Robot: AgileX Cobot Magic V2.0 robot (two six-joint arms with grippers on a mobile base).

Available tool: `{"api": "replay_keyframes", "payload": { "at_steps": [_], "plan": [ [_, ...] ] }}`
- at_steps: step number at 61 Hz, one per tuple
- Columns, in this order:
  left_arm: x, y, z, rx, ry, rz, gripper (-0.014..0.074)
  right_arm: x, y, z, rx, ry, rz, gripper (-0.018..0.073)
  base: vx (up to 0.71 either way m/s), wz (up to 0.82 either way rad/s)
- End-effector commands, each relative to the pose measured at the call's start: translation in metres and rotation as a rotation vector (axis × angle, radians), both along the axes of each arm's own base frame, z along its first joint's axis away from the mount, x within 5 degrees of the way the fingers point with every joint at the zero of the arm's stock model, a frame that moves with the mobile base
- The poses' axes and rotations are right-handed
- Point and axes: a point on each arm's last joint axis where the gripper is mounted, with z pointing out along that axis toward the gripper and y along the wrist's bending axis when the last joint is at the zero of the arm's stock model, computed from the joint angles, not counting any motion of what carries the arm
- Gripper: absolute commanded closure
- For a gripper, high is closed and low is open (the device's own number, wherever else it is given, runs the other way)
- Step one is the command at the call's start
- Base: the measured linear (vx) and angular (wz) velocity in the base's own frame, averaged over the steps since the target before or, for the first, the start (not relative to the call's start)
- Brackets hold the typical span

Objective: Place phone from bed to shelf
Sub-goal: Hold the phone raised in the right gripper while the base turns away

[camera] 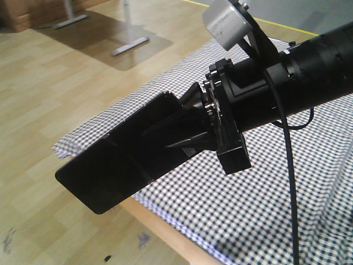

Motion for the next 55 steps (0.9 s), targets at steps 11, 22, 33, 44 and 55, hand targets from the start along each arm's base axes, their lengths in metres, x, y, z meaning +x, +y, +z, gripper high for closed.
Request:
{"api": "replay_keyframes", "payload": {
  "at_steps": [11, 22, 33, 44, 55],
  "plan": [
    [-0.0013, -0.0001, 0.0147, -0.008, -0.107, 0.0, 0.0595, -0.0151, -0.0022, 0.0232, 0.094, -0.005, 0.05, 0.0562, -0.14, 0.54],
    [-0.0013, -0.0001, 0.0147, -0.008, -0.107, 0.0, 0.0595, -0.0151, -0.0022, 0.0232, 0.094, -0.005, 0.05, 0.0562, -0.13, 0.51],
    [-0.0013, -0.0001, 0.0147, -0.008, -0.107, 0.0, 0.0595, -0.0151, -0.0022, 0.0232, 0.094, -0.005, 0.05, 0.0562, -0.13, 0.49],
    [-0.0013, -0.0001, 0.0147, -0.008, -0.107, 0.0, 0.0595, -0.0151, -0.0022, 0.0232, 0.094, -0.005, 0.05, 0.0562, -0.12, 0.47],
    [-0.0013, -0.0001, 0.0147, -0.008, -0.107, 0.0, 0.0595, -0.0151, -0.0022, 0.0232, 0.094, -0.005, 0.05, 0.0562, -0.12, 0.47]
  ]
}}
